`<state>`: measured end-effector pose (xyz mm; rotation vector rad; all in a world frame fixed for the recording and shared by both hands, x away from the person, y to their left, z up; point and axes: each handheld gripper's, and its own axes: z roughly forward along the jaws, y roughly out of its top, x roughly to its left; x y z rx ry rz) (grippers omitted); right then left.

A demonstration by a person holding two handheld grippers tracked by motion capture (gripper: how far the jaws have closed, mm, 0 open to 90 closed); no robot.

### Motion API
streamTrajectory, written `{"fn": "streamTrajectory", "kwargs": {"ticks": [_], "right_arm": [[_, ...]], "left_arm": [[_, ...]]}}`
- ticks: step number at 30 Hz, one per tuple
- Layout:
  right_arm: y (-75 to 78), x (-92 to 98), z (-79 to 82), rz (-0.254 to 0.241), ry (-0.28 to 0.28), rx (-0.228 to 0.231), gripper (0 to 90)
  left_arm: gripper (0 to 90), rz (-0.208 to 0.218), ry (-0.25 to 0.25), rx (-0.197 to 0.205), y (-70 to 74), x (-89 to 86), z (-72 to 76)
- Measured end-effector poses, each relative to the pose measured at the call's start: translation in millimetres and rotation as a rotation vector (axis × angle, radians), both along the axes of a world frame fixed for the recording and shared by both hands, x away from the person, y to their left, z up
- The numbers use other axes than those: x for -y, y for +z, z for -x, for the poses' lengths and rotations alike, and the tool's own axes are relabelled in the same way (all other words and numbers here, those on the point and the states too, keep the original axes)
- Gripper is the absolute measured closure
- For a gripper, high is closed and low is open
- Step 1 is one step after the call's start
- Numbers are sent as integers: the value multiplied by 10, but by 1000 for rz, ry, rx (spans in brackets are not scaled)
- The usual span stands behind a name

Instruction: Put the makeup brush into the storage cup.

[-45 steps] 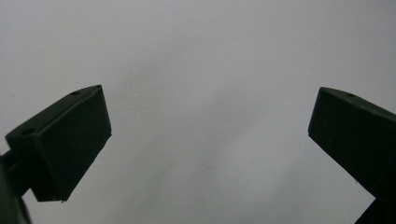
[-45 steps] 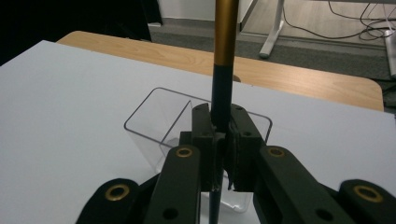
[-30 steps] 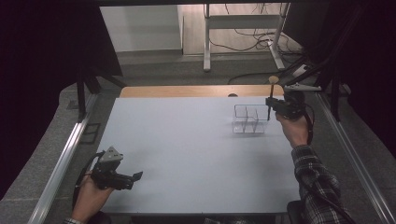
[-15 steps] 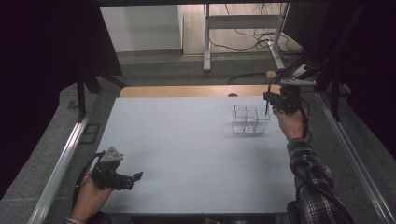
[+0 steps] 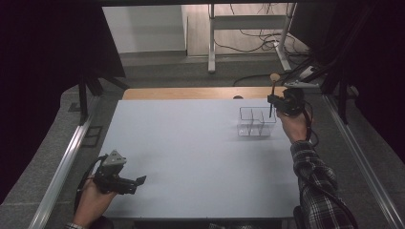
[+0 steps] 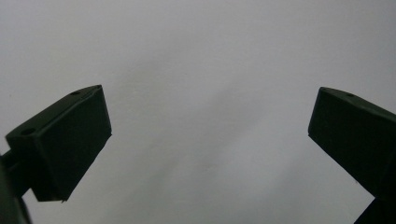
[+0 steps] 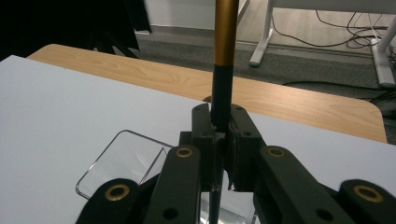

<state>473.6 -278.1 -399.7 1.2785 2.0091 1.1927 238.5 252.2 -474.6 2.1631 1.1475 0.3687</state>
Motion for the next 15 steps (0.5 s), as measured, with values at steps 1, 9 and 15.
{"fn": "streamTrajectory", "kwargs": {"ticks": [1, 9, 15], "right_arm": [[-13, -5, 1, -1, 0, -3, 832], [-129, -20, 24, 1, 2, -13, 831], [-188, -19, 32, 2, 3, -18, 831]], "left_arm": [[0, 0, 0, 0, -1, 1, 0], [0, -2, -3, -4, -3, 6, 0], [0, -5, -7, -7, -6, 9, -2]]}}
